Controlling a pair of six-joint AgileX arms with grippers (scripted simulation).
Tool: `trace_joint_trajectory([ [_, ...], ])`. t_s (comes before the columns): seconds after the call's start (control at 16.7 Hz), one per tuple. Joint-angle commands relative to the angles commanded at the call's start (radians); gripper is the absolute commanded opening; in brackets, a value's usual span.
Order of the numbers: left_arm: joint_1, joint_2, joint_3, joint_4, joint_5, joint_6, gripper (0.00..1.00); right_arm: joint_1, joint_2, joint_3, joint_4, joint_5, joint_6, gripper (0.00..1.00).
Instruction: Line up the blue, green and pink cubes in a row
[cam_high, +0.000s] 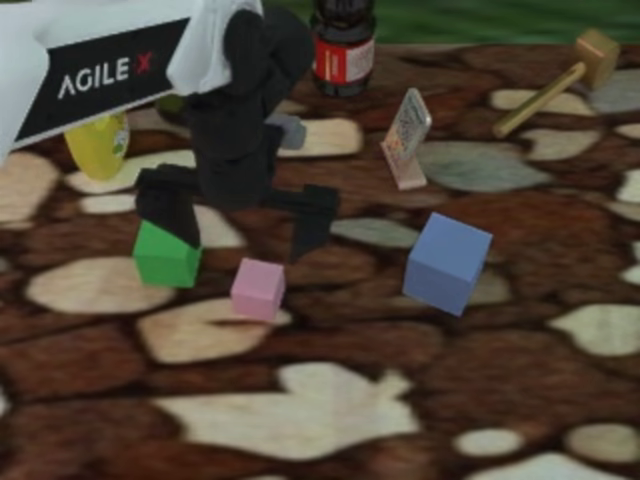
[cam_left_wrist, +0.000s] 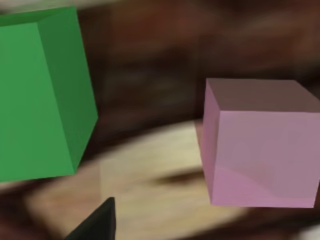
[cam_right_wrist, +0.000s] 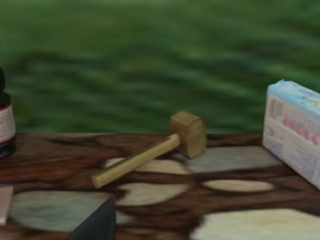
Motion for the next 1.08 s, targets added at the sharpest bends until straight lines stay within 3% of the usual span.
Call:
trace_joint_trajectory([
  [0.3,0.003,0.013,-0.031,0.042,0.0,0.003,1.0,0.0,0.0,0.0,0.0,0.0,0.0,1.0],
  [0.72,0.002,0.115,-0.177,0.293,0.001,0.003,1.0,0.0,0.0,0.0,0.0,0.0,0.0,1.0],
  [0.96,0.002,0.12,-0.183,0.303,0.001,0.003,1.0,0.0,0.0,0.0,0.0,0.0,0.0,1.0],
  [1.08,0.002,0.12,-0.183,0.303,0.001,0.003,0.85,0.0,0.0,0.0,0.0,0.0,0.0,1.0],
])
